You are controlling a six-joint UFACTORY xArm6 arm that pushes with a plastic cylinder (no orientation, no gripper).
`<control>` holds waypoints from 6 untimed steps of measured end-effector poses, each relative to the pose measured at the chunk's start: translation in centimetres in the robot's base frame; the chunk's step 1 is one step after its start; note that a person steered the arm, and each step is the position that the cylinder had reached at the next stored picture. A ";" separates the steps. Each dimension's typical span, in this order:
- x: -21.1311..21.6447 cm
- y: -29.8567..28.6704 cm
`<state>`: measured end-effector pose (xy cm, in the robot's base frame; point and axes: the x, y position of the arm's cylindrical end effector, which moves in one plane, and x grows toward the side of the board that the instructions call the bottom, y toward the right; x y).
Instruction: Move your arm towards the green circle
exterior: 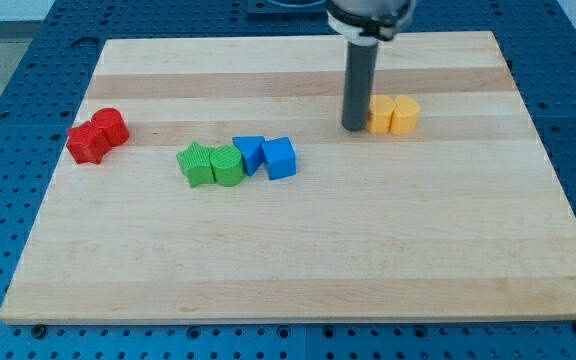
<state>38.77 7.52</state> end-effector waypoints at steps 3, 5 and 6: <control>13.7 -5.9; 13.8 -22.9; 12.9 -23.3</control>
